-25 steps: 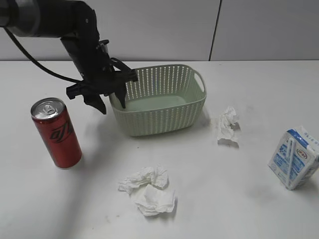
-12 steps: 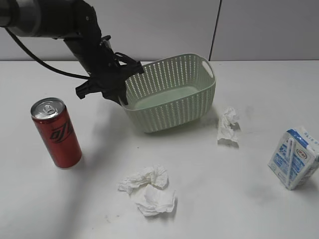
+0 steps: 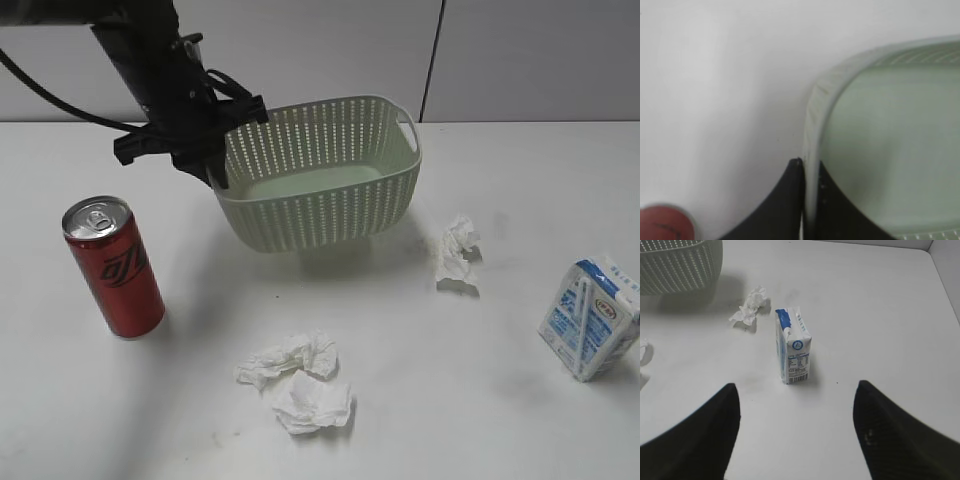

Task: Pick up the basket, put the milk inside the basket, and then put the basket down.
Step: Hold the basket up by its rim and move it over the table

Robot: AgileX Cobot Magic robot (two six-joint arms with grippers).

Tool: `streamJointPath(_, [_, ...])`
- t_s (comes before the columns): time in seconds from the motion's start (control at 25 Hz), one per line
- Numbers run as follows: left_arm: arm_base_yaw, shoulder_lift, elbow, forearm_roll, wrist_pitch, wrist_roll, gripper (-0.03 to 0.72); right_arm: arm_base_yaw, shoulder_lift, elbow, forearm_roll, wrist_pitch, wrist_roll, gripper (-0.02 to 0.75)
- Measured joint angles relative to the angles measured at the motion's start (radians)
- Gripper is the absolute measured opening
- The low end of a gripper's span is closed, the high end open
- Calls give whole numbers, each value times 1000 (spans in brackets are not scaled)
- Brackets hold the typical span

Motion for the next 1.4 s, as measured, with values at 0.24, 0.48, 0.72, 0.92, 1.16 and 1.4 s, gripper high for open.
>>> streamJointPath(0.24, [-13, -91, 0, 15, 86, 36, 8, 0, 0, 0, 5, 0, 0, 537])
streamJointPath(0.48, [-77, -136, 0, 27, 124, 57, 8, 0, 0, 0, 15, 0, 0, 537])
streamJointPath(0.72, [-133, -157, 0, -12, 159, 57, 8, 0, 0, 0, 18, 0, 0, 537])
streamJointPath(0.92, [-135, -157, 0, -59, 178, 57, 8, 0, 0, 0, 29, 0, 0, 537])
streamJointPath(1.16, [-135, -157, 0, -79, 169, 59, 8, 0, 0, 0, 38, 0, 0, 537])
streamJointPath(1.4, [-135, -119, 0, -61, 174, 72, 8, 0, 47, 0, 53, -6, 0, 537])
